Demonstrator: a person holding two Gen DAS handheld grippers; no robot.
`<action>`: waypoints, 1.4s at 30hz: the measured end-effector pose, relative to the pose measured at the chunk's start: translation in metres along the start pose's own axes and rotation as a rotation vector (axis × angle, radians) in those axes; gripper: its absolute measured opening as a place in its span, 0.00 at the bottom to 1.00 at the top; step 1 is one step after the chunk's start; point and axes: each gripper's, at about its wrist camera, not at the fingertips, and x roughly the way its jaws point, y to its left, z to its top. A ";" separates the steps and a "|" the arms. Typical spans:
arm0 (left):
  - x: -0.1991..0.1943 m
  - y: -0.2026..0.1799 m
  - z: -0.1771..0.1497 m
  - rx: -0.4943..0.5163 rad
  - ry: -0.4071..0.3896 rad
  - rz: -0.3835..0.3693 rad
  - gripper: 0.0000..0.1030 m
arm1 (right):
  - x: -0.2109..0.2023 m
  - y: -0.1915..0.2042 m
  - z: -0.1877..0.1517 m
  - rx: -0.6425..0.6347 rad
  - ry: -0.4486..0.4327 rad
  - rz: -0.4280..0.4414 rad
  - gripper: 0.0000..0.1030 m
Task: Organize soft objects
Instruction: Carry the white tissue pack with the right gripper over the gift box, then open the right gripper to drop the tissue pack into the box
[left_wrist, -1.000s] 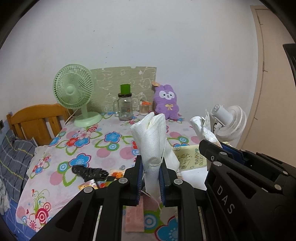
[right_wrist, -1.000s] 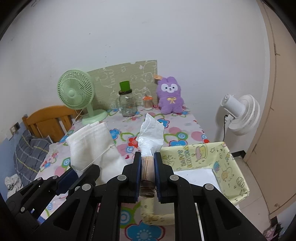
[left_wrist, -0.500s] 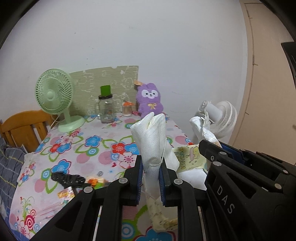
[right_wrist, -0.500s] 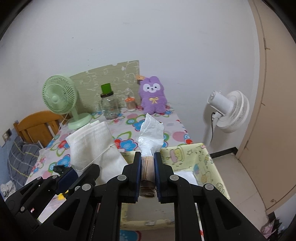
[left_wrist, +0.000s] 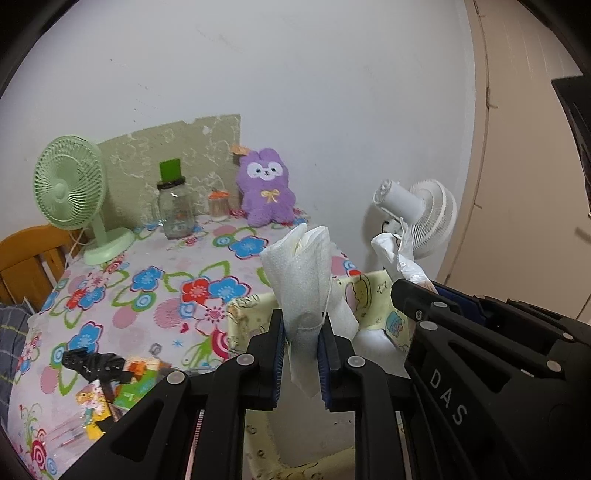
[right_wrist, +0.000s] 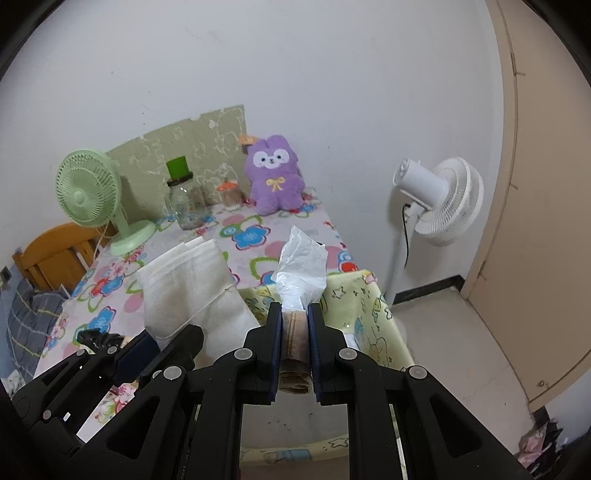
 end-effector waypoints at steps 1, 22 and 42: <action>0.003 -0.002 -0.001 0.005 0.007 -0.002 0.14 | 0.005 -0.003 -0.001 0.004 0.012 0.000 0.16; 0.036 -0.018 -0.007 0.054 0.093 -0.028 0.51 | 0.040 -0.023 -0.008 0.044 0.091 0.005 0.57; -0.004 0.000 -0.002 0.019 0.058 -0.001 0.92 | -0.003 0.005 -0.006 -0.039 -0.014 0.001 0.94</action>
